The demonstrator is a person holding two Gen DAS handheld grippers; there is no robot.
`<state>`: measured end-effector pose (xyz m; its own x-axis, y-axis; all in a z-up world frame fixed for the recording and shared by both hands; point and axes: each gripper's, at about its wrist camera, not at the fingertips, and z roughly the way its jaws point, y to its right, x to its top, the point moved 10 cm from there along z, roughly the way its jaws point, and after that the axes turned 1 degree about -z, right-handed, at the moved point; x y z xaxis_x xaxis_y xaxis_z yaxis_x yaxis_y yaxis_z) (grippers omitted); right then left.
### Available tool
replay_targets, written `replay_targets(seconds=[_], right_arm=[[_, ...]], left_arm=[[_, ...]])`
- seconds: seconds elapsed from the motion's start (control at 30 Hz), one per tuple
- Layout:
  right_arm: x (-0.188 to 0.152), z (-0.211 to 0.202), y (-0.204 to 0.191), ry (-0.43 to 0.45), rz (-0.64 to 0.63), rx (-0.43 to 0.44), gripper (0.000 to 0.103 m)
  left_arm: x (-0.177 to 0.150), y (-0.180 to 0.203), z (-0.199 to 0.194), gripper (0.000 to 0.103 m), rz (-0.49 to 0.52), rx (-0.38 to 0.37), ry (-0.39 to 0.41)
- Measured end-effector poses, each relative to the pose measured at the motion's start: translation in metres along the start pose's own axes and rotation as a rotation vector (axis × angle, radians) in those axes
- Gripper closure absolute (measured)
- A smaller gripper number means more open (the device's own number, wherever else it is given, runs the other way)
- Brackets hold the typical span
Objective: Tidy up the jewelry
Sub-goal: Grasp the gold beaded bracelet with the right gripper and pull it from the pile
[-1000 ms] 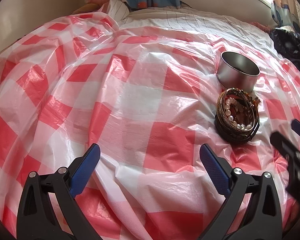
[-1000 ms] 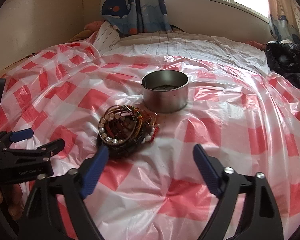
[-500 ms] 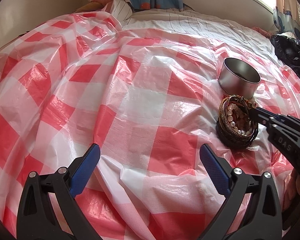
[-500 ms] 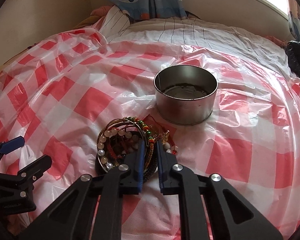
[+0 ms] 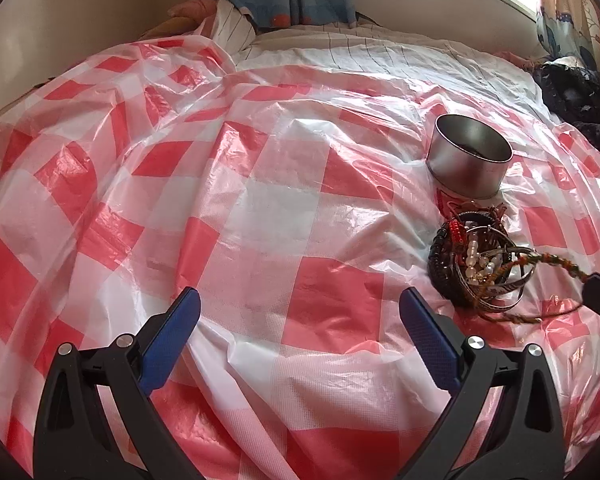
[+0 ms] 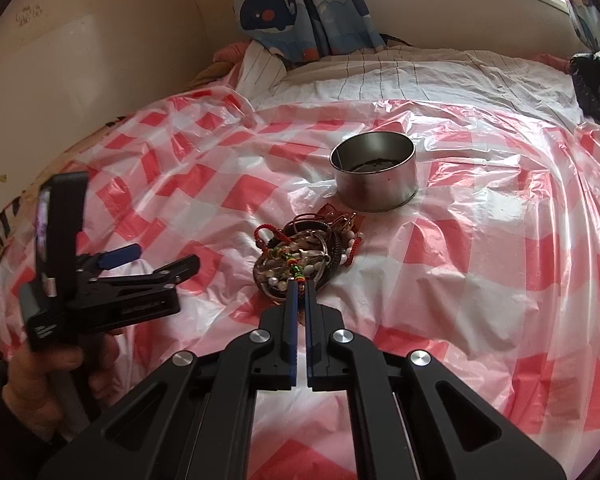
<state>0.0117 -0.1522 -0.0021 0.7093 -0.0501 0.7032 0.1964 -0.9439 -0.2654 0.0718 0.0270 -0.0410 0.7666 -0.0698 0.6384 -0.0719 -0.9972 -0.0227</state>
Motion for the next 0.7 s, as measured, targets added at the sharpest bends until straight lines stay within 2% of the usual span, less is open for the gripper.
replay_targets(seconds=[0.03,0.07,0.2,0.3,0.4,0.47,0.5,0.53,0.63,0.7], right_arm=[[-0.003,-0.01,0.0,0.015,0.008,0.026,0.1],[-0.008,-0.017,0.005,0.012,0.013,0.014,0.1],[-0.03,-0.014,0.05,-0.059,0.072,-0.126,0.1],[-0.033,-0.018,0.07,-0.056,0.09,-0.212,0.1],[-0.036,-0.016,0.079,-0.07,0.12,-0.208,0.098],[-0.036,-0.014,0.084,-0.067,0.13,-0.217,0.075],[-0.036,-0.014,0.085,-0.061,0.126,-0.222,0.045],[-0.034,-0.014,0.084,-0.051,0.114,-0.229,0.039],[-0.036,-0.006,0.086,-0.08,0.104,-0.231,0.039],[-0.04,-0.001,0.089,-0.105,0.107,-0.245,0.039]], left_arm=[[0.0,0.001,-0.001,0.008,0.001,-0.008,0.003],[0.001,0.004,-0.002,0.008,0.002,-0.026,0.007],[0.003,0.027,-0.01,0.007,0.053,-0.12,0.035],[0.001,0.052,-0.016,0.007,0.14,-0.177,0.059],[-0.004,0.071,-0.017,0.007,0.198,-0.219,0.052],[-0.005,0.081,-0.024,0.007,0.217,-0.251,0.068],[-0.004,0.086,-0.031,0.007,0.238,-0.26,0.092],[-0.004,0.092,-0.038,0.007,0.269,-0.265,0.121],[-0.005,0.113,-0.051,0.008,0.392,-0.249,0.17],[-0.008,0.132,-0.055,0.013,0.489,-0.221,0.195]])
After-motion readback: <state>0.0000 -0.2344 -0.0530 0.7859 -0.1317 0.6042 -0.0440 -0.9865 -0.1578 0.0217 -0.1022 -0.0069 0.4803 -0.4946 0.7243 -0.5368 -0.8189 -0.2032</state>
